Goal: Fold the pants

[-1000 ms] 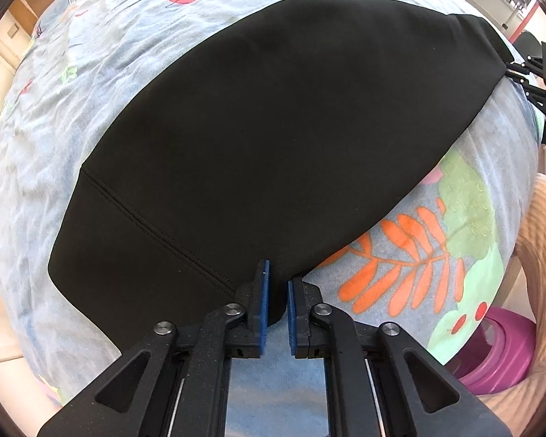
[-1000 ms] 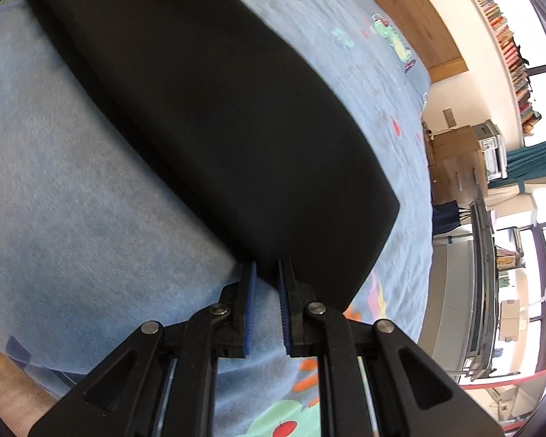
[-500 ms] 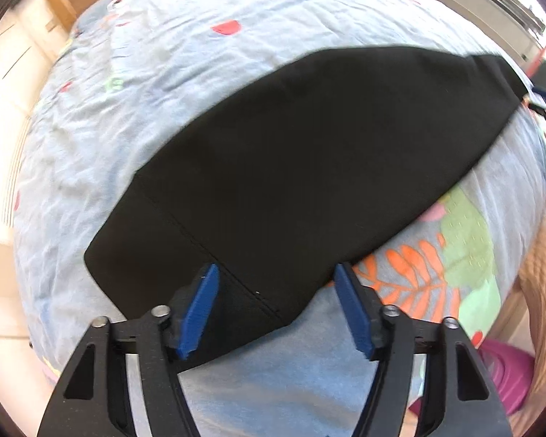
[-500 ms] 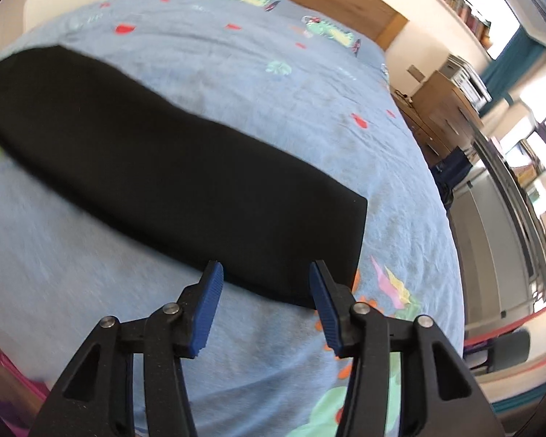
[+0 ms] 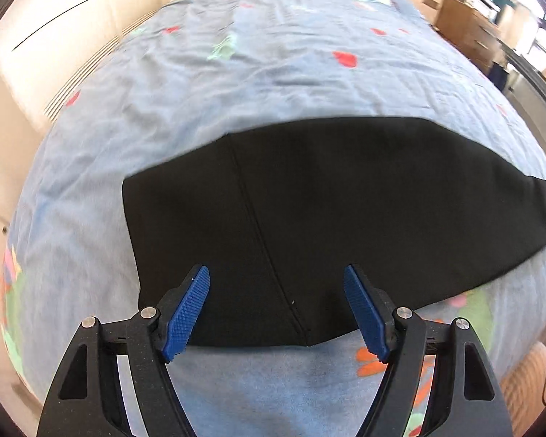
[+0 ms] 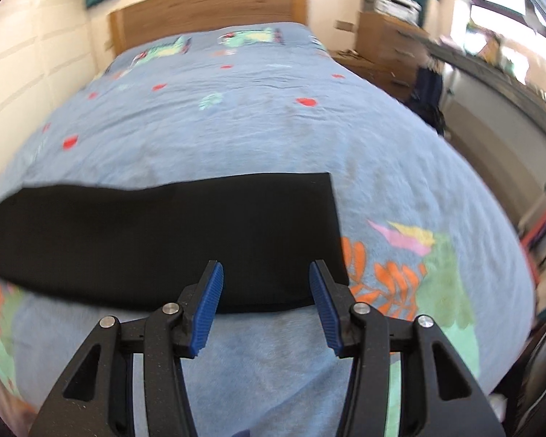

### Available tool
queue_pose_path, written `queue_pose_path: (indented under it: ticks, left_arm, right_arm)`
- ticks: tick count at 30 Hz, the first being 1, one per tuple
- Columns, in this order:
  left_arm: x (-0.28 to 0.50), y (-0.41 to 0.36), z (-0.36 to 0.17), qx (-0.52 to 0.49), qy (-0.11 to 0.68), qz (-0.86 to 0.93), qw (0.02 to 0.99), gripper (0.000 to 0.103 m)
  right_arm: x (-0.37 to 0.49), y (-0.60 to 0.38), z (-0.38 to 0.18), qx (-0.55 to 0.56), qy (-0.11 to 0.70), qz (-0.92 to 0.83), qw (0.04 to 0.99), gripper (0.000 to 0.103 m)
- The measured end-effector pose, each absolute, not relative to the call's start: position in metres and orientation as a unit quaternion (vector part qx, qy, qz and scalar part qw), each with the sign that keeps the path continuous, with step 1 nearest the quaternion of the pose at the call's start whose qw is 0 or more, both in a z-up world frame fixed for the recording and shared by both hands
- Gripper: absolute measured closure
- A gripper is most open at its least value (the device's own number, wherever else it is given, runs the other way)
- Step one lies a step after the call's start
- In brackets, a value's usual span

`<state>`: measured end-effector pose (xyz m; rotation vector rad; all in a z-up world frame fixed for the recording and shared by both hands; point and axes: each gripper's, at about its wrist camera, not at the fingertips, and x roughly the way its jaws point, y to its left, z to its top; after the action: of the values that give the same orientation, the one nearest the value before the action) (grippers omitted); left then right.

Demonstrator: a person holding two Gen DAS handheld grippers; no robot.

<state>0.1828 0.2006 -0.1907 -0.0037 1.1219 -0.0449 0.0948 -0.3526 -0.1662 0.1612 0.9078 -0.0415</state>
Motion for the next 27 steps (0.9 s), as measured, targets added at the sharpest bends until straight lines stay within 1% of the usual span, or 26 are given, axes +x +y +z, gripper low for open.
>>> queue_pose_path:
  ticks: [5,12,14,15,18,24,27]
  left_arm:
    - [0.178,0.211,-0.201,-0.032,0.543,0.007,0.839,0.032]
    - [0.177,0.214,-0.204,-0.021,0.554,0.010,0.832,0.032]
    - [0.175,0.214,-0.205,-0.022,0.555,0.010,0.831,0.032]
    - [0.173,0.215,-0.205,-0.022,0.555,0.010,0.832,0.032]
    - [0.185,0.213,-0.210,-0.023,0.555,0.010,0.832,0.032]
    - [0.185,0.220,-0.212,-0.021,0.556,0.021,0.830,0.032]
    - [0.185,0.231,-0.218,-0.032,0.562,0.019,0.827,0.031]
  right_arm:
    - [0.105,-0.377,-0.178,0.120,0.446,-0.039,0.886,0.055]
    - [0.127,-0.388,-0.196,0.129,0.468,-0.039,0.873,0.057]
    - [0.130,-0.386,-0.203,0.126,0.483,-0.039,0.866,0.075]
    - [0.129,-0.386,-0.205,0.121,0.485,-0.043,0.865,0.103]
    - [0.121,-0.390,-0.205,0.130,0.483,-0.031,0.866,0.103]
    - [0.122,-0.368,-0.205,0.013,0.502,-0.035,0.864,0.103]
    - [0.131,-0.362,-0.218,-0.013,0.524,-0.045,0.850,0.103]
